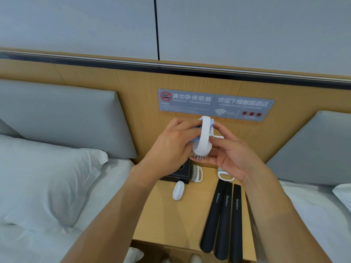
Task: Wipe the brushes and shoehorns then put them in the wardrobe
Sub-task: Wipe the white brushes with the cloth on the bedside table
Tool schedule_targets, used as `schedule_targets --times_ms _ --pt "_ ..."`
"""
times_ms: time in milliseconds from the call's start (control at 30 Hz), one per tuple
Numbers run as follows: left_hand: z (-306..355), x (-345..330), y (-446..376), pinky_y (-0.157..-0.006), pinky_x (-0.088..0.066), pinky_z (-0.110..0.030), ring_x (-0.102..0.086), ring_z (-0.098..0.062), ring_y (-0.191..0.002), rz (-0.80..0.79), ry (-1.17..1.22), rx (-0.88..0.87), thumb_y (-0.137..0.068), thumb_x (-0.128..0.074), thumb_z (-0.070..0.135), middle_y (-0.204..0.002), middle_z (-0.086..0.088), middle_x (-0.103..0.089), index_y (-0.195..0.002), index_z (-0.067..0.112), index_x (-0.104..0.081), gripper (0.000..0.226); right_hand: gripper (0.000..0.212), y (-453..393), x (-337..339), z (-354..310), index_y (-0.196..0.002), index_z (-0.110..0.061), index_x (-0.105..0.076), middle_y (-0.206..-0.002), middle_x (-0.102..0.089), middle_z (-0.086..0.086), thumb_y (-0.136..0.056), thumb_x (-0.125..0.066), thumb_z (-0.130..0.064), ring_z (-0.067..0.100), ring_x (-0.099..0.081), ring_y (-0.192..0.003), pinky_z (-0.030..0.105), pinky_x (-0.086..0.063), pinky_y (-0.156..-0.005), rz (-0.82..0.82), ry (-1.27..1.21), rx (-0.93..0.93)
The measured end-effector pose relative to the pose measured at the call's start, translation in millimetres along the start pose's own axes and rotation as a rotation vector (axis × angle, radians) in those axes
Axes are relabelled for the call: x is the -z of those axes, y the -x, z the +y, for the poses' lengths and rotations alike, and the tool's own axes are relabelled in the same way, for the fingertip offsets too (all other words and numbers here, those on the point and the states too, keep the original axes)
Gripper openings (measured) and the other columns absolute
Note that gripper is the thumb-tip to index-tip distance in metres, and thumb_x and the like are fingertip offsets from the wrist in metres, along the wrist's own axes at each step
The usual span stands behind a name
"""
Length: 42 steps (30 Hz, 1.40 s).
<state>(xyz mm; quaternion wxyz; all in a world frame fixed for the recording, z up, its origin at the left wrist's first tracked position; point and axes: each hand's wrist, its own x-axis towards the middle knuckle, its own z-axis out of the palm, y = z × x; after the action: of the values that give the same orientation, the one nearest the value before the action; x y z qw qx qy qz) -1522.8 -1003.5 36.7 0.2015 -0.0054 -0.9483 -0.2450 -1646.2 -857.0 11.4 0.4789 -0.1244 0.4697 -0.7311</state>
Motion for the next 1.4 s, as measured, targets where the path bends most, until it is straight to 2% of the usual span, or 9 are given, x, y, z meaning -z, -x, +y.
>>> schedule_targets --times_ms 200,333,433,567,700,1033,1133,1300,1400 --pt "-1.1 0.6 8.2 -0.091 -0.046 -0.035 -0.056 -0.013 -0.106 -0.034 0.193 0.081 -0.080 -0.048 0.001 -0.123 0.005 -0.064 -0.108 0.013 -0.074 0.040 0.037 -0.5 0.2 8.8 -0.129 -0.010 -0.060 -0.116 -0.068 0.031 -0.095 -0.056 0.002 0.044 -0.071 -0.095 0.055 -0.060 -0.077 0.068 0.018 -0.077" --pt "4.5 -3.6 17.5 -0.094 -0.049 -0.028 -0.061 -0.003 -0.106 0.030 0.269 0.205 -0.079 -0.060 -0.002 -0.114 0.009 -0.068 -0.103 0.016 -0.075 0.034 0.036 -4.0 1.6 19.0 -0.127 -0.013 -0.063 -0.105 -0.070 0.023 -0.094 -0.056 0.001 0.033 -0.071 -0.081 0.048 -0.062 -0.073 0.117 0.037 -0.092" --pt "7.1 -3.1 23.9 -0.088 -0.050 -0.020 -0.063 0.000 -0.101 0.073 0.379 0.287 -0.079 -0.066 0.009 -0.109 0.016 -0.069 -0.111 0.025 -0.072 0.036 0.035 -5.6 3.1 22.6 -0.123 -0.015 -0.066 -0.102 -0.071 0.023 -0.094 -0.056 0.001 0.032 -0.071 -0.076 0.041 -0.060 -0.062 0.163 0.024 -0.080" --pt "5.3 -3.9 31.7 -0.086 -0.054 -0.020 -0.066 -0.003 -0.103 0.027 0.628 0.340 -0.074 -0.078 0.018 -0.115 0.015 -0.069 -0.132 0.027 -0.057 0.062 0.036 -8.1 4.9 21.6 -0.125 -0.017 -0.063 -0.101 -0.074 0.018 -0.095 -0.052 0.001 0.029 -0.073 -0.077 0.037 -0.059 -0.061 0.210 -0.003 -0.036" --pt "5.3 -14.2 30.5 -0.081 -0.053 -0.015 -0.066 0.002 -0.096 0.180 0.443 0.402 -0.068 -0.087 0.019 -0.106 0.019 -0.070 -0.118 0.028 -0.067 0.054 0.035 -7.2 -1.1 25.1 -0.121 -0.022 -0.061 -0.096 -0.076 0.017 -0.096 -0.054 0.001 0.029 -0.075 -0.075 0.035 -0.059 -0.059 0.228 0.081 0.022" --pt "-2.3 -7.1 12.0 -0.057 -0.051 -0.012 -0.068 0.000 -0.071 0.270 0.506 0.503 -0.071 -0.085 0.031 -0.078 0.014 -0.073 -0.085 0.024 -0.074 0.020 0.052 1.6 -14.6 37.8 -0.127 -0.038 -0.057 -0.114 -0.071 0.006 -0.093 -0.063 0.001 0.028 -0.070 -0.105 0.047 -0.061 -0.081 0.208 0.541 0.389" --pt "-5.4 -0.3 0.7 -0.052 -0.055 -0.022 -0.070 -0.006 -0.065 0.228 0.497 0.602 -0.071 -0.084 0.040 -0.072 0.006 -0.072 -0.081 0.018 -0.071 0.027 0.055 3.5 -16.1 43.7 -0.131 -0.039 -0.055 -0.124 -0.065 -0.004 -0.094 -0.063 0.001 0.023 -0.067 -0.112 0.049 -0.060 -0.086 0.193 0.673 0.462" --pt "-18.8 13.9 -15.3 -0.048 -0.048 -0.021 -0.066 -0.006 -0.055 0.129 0.445 0.741 -0.071 -0.081 0.050 -0.061 0.000 -0.069 -0.075 0.007 -0.065 0.046 0.062 1.9 -13.6 42.0 -0.135 -0.037 -0.057 -0.128 -0.065 -0.008 -0.089 -0.066 0.003 0.020 -0.062 -0.119 0.049 -0.055 -0.094 0.213 0.886 0.521" --pt "-24.1 20.6 -23.0 -0.037 -0.039 -0.012 -0.058 0.002 -0.042 0.086 0.424 0.781 -0.070 -0.081 0.052 -0.046 0.010 -0.062 -0.065 0.016 -0.058 0.043 0.065 0.9 -14.1 42.7 -0.137 -0.036 -0.057 -0.128 -0.065 -0.010 -0.086 -0.070 0.003 0.015 -0.062 -0.118 0.046 -0.053 -0.097 0.229 0.944 0.563"
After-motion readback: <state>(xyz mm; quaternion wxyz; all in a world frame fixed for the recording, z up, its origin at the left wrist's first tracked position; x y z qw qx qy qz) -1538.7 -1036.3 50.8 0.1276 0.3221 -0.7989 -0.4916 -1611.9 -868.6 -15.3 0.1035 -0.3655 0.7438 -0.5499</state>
